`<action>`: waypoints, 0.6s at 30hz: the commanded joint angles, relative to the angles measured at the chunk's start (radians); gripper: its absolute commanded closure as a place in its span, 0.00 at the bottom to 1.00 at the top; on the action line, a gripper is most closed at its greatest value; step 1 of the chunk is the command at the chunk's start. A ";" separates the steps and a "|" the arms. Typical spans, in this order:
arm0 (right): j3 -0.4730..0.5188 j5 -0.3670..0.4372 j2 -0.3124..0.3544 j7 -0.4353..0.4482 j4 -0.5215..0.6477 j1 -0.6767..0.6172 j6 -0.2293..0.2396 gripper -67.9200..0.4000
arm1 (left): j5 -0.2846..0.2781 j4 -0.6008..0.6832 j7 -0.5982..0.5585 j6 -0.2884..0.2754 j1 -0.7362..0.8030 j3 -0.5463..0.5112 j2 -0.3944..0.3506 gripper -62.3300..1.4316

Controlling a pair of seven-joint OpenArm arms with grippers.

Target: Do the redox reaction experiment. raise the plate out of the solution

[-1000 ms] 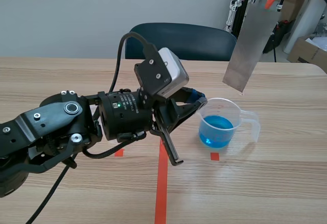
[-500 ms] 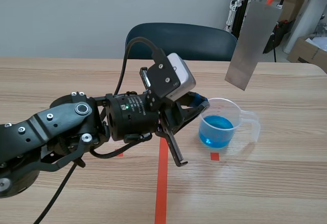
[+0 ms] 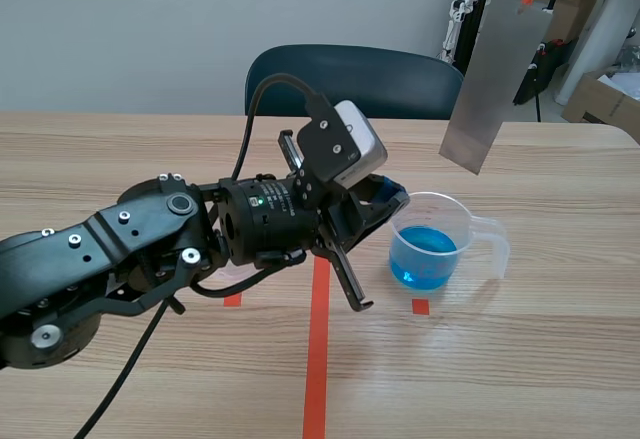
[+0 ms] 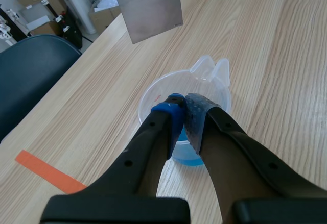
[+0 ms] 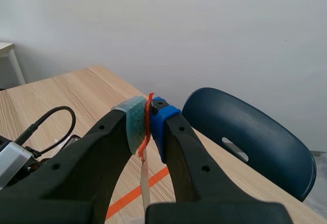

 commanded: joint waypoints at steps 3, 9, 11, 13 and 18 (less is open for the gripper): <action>0.025 0.014 0.014 0.027 0.008 0.017 0.002 0.99 | -0.010 0.024 -0.015 0.028 -0.006 -0.003 0.008 0.94; 0.025 0.014 0.014 0.034 0.008 0.017 0.002 0.99 | -0.010 0.024 -0.015 0.027 -0.006 -0.003 0.008 0.94; 0.025 0.014 0.014 0.034 0.008 0.017 0.002 0.99 | -0.010 0.024 -0.015 0.027 -0.006 -0.003 0.008 0.94; 0.025 0.014 0.014 0.034 0.008 0.017 0.002 0.99 | -0.010 0.024 -0.015 0.027 -0.006 -0.003 0.008 0.94; 0.025 0.014 0.014 0.034 0.008 0.017 0.002 0.99 | -0.010 0.024 -0.019 0.027 -0.006 -0.003 0.008 0.94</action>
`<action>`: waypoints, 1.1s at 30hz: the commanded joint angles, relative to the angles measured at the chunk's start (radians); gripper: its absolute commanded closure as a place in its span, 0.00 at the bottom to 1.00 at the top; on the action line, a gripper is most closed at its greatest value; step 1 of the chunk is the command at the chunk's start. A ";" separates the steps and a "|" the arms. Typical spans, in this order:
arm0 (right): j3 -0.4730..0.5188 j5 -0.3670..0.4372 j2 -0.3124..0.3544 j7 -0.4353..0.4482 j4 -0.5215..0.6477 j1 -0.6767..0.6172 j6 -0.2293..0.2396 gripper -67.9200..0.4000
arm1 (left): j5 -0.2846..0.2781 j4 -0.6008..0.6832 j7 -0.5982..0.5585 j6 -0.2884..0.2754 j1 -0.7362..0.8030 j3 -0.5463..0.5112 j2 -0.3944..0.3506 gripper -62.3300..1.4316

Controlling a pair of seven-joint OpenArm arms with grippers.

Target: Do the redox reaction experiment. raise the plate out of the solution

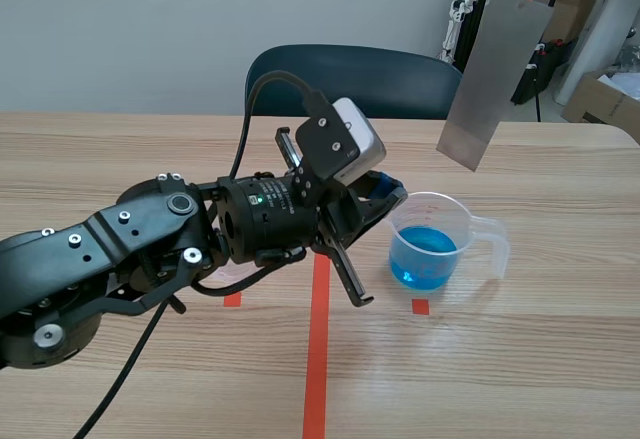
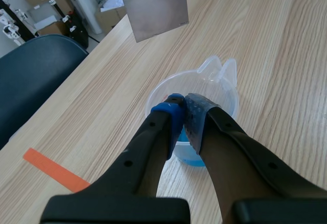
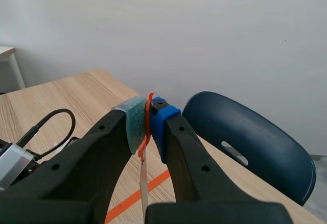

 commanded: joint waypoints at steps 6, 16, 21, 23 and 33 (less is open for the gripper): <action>0.025 0.014 0.014 0.016 0.008 0.017 0.001 0.99 | -0.010 0.024 -0.021 0.003 -0.006 -0.003 0.008 0.94; 0.025 0.014 0.014 0.016 0.008 0.017 0.001 0.99 | -0.011 0.024 -0.036 0.003 -0.006 -0.003 0.008 0.94; 0.025 0.014 0.014 0.015 0.008 0.017 0.001 0.99 | -0.010 0.024 -0.037 0.003 -0.013 -0.003 0.011 0.94; 0.025 0.014 0.014 0.016 0.008 0.017 0.001 0.99 | -0.010 0.024 -0.036 0.005 -0.018 -0.003 0.011 0.94; 0.025 0.014 0.014 0.016 0.008 0.017 0.001 0.99 | -0.010 0.024 -0.036 0.006 -0.017 -0.004 0.004 0.94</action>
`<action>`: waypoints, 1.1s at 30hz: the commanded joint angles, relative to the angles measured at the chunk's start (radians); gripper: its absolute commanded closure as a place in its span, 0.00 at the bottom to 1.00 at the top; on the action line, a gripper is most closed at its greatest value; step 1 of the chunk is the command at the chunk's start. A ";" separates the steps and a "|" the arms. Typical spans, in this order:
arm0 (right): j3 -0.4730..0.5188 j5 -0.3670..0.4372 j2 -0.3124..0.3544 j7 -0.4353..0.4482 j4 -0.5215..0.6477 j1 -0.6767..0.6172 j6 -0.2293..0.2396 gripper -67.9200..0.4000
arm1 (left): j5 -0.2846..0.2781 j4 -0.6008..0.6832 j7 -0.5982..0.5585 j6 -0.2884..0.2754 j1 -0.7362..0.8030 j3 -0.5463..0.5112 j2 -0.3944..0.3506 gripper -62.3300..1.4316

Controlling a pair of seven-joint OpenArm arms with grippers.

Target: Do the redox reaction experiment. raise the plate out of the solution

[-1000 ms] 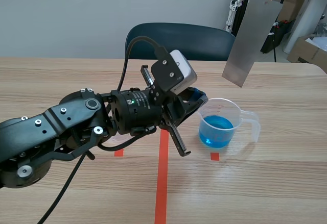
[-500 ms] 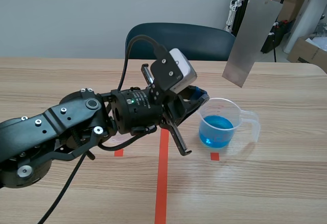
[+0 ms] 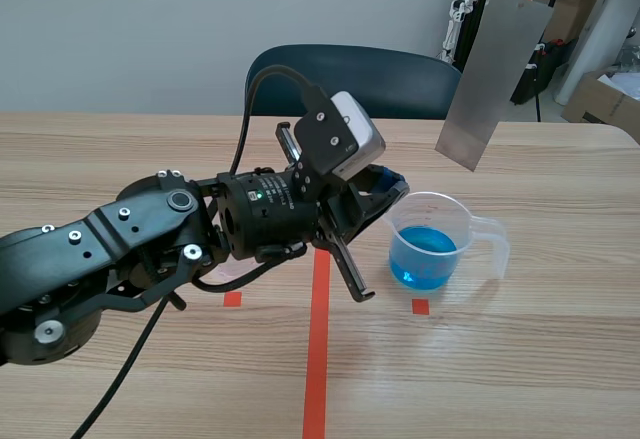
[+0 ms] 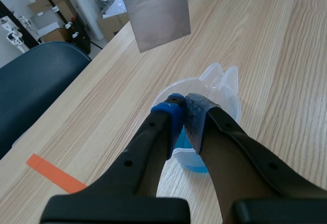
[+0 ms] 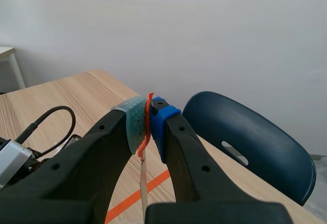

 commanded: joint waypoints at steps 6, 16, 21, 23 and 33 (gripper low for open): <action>0.025 0.014 0.014 0.016 0.008 0.017 0.001 0.99 | -0.010 0.043 -0.016 0.003 0.013 -0.005 -0.021 0.94; 0.025 0.014 0.014 0.016 0.008 0.017 0.002 0.99 | -0.010 0.088 -0.017 0.004 0.039 -0.005 -0.056 0.94; 0.025 0.014 0.014 0.016 0.008 0.017 0.002 0.99 | -0.010 0.088 -0.018 0.003 0.045 -0.005 -0.056 0.94; 0.025 0.014 0.014 0.016 0.008 0.017 0.002 0.99 | -0.010 0.088 -0.018 0.003 0.045 -0.005 -0.056 0.94; 0.025 0.014 0.014 0.016 0.008 0.017 0.002 0.99 | -0.010 0.088 -0.018 0.003 0.045 -0.005 -0.056 0.93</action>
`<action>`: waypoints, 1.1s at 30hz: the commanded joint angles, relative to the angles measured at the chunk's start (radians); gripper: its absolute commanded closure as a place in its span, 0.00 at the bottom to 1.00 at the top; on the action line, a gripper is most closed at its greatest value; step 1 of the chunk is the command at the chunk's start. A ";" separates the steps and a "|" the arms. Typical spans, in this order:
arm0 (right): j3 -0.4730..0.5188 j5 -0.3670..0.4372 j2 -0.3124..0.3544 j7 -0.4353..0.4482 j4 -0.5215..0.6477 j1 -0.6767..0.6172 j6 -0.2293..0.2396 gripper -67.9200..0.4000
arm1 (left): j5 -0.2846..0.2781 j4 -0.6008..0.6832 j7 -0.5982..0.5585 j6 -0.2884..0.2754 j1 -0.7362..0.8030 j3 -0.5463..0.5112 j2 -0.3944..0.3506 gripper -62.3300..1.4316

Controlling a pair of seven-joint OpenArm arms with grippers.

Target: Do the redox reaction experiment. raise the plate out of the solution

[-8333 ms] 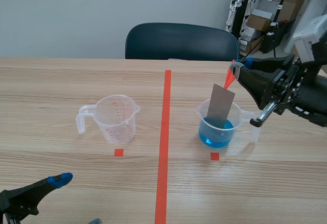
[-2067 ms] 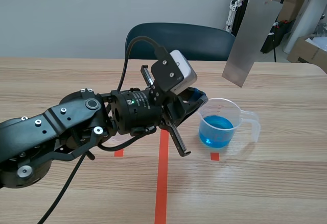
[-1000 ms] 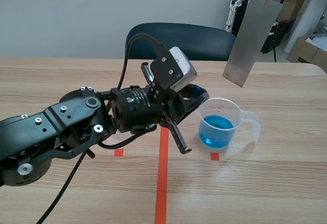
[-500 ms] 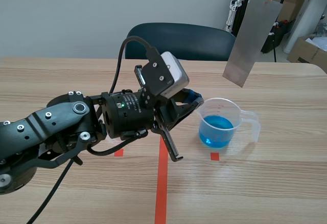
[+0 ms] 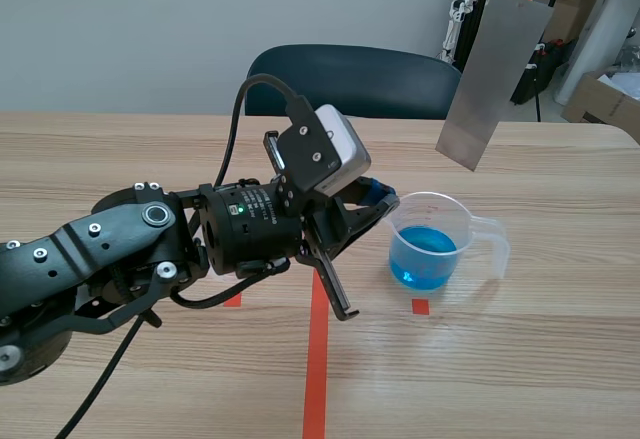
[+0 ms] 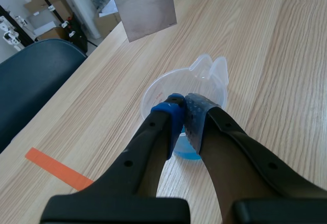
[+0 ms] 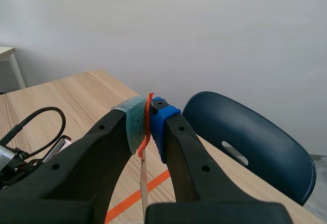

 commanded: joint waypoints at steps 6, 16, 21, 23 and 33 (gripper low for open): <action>0.025 0.014 0.014 0.016 0.008 0.017 0.002 0.99 | -0.010 0.016 -0.018 0.004 -0.003 -0.005 0.005 0.93; 0.025 0.014 0.014 0.016 0.008 0.017 0.002 0.99 | -0.010 0.016 -0.018 0.005 -0.003 -0.005 0.005 0.93; 0.025 0.014 0.014 0.016 0.008 0.017 0.002 0.99 | -0.010 0.016 -0.017 0.005 -0.003 -0.005 0.005 0.93; 0.025 0.014 0.014 0.016 0.008 0.017 0.002 0.99 | -0.010 0.016 -0.014 0.005 -0.003 -0.005 0.005 0.93; 0.025 0.014 0.014 0.016 0.008 0.017 0.002 0.99 | -0.010 0.015 -0.007 0.006 0.023 -0.005 0.005 0.94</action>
